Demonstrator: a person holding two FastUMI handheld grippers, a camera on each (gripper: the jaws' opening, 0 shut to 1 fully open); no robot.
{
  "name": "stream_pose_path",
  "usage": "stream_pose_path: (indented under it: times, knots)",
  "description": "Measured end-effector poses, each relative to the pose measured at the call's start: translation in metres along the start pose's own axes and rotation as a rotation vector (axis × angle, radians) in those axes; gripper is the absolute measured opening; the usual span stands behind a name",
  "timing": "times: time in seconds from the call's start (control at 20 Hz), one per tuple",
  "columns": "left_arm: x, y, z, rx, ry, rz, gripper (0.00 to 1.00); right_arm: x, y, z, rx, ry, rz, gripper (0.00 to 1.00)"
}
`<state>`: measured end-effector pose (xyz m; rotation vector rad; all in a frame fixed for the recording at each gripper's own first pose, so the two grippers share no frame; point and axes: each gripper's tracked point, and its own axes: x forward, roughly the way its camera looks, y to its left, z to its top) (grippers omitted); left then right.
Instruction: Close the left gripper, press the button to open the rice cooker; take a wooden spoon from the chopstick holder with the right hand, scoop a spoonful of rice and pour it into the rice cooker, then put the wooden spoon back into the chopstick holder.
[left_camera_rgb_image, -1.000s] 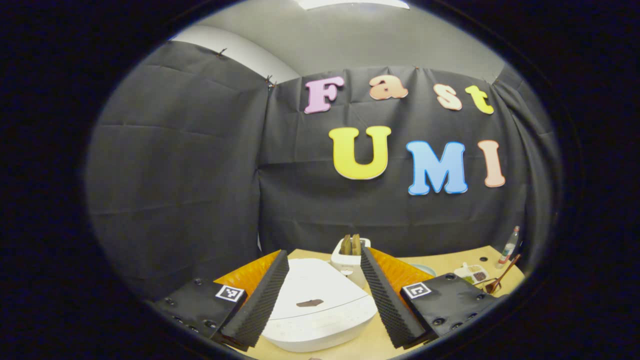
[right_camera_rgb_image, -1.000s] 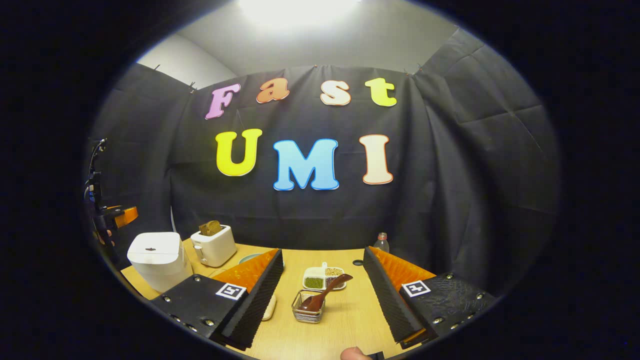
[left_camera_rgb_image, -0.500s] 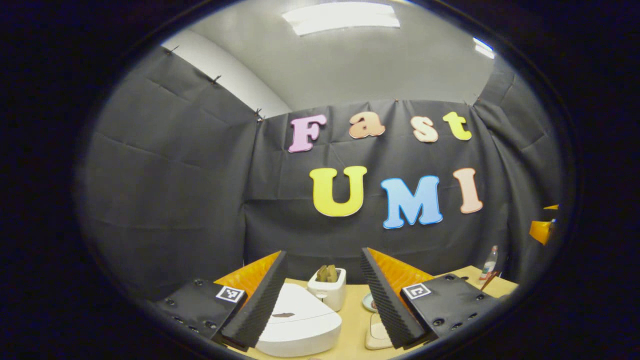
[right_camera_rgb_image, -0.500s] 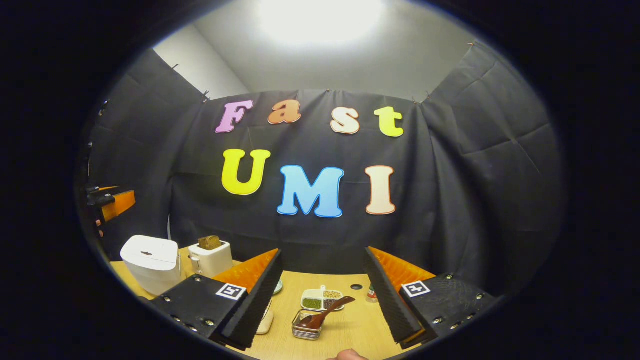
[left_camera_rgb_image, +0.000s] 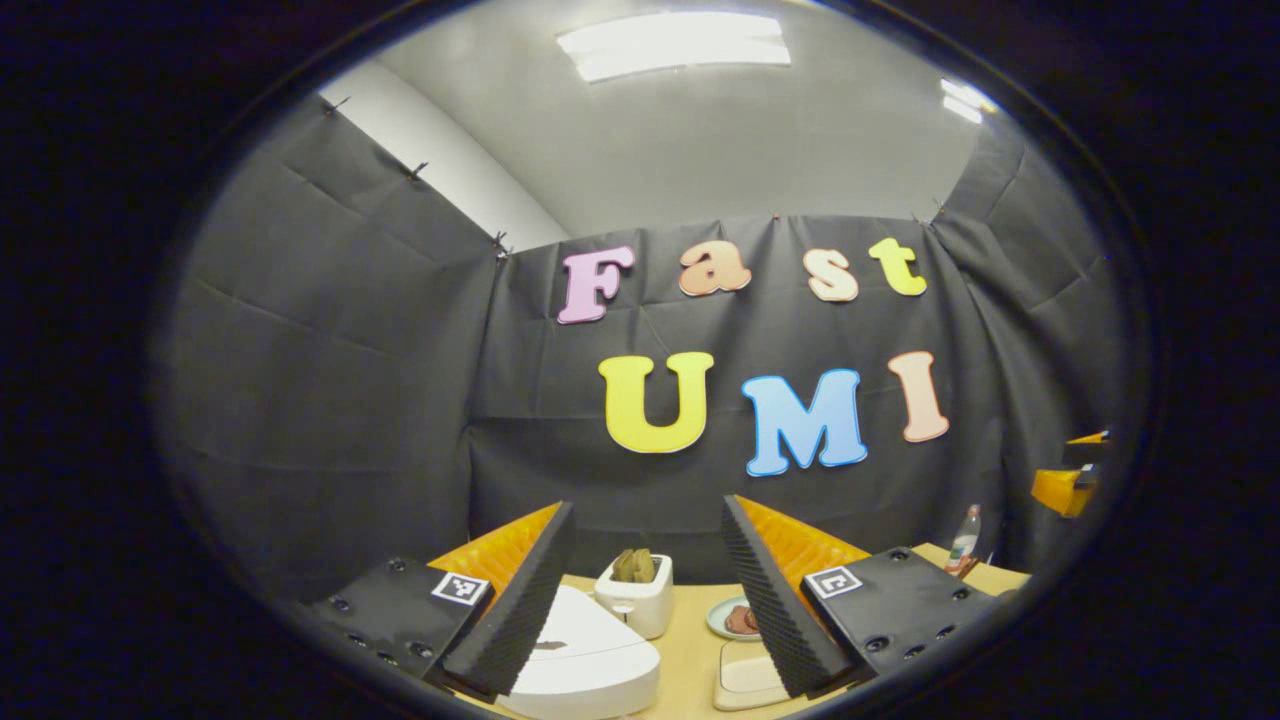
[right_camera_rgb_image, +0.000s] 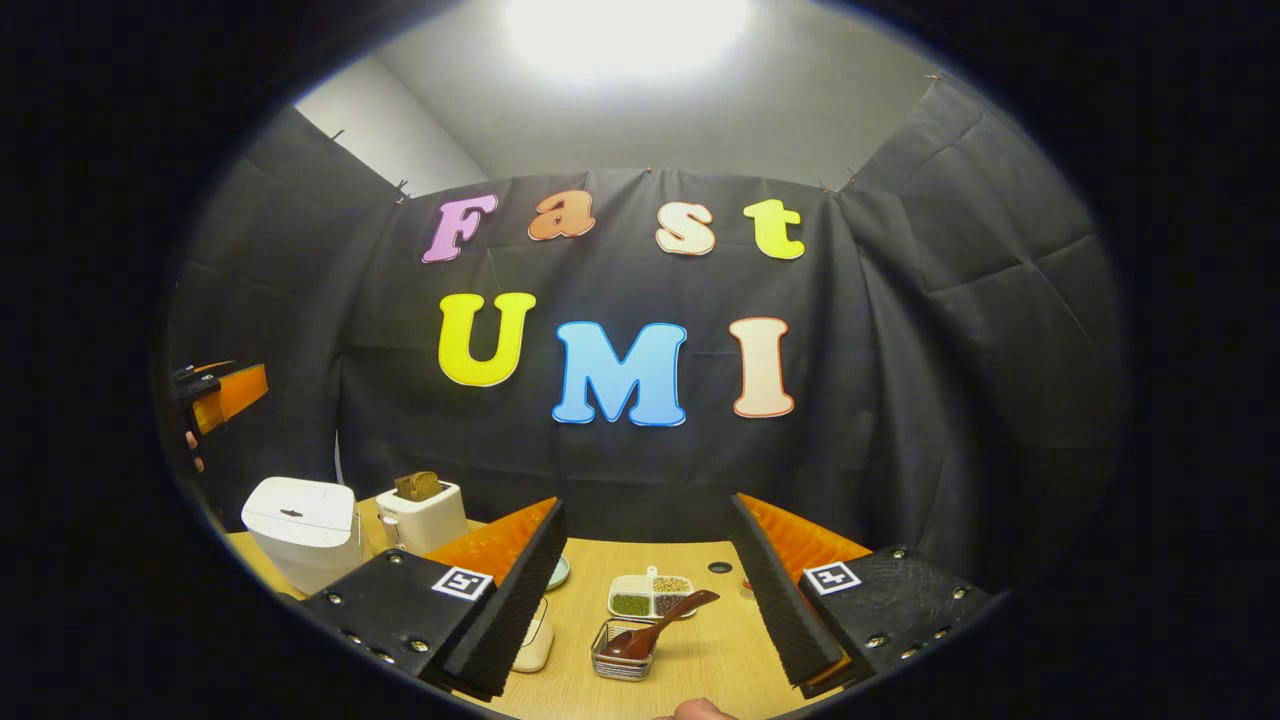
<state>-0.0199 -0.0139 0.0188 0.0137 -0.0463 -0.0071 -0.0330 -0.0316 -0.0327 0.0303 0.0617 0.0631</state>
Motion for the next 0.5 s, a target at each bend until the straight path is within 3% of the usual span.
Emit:
stream_pose_path:
  times: [0.1,0.4,0.45,0.5]
  knots:
    - [0.0,-0.003,-0.002,0.007,0.003,-0.006,0.99,0.003,-0.001,-0.003,-0.003,0.004,-0.004,0.98]
    - [0.004,-0.006,-0.006,0.022,0.011,-0.016,0.99,0.006,-0.011,0.0,0.0,0.014,-0.015,0.97]
    - [0.006,-0.006,-0.007,0.02,0.012,-0.017,0.94,0.007,-0.011,0.001,-0.001,0.013,-0.017,0.98]
    - [0.007,-0.007,-0.007,0.02,0.012,-0.018,0.99,0.008,-0.012,0.001,-0.004,0.012,-0.019,0.97]
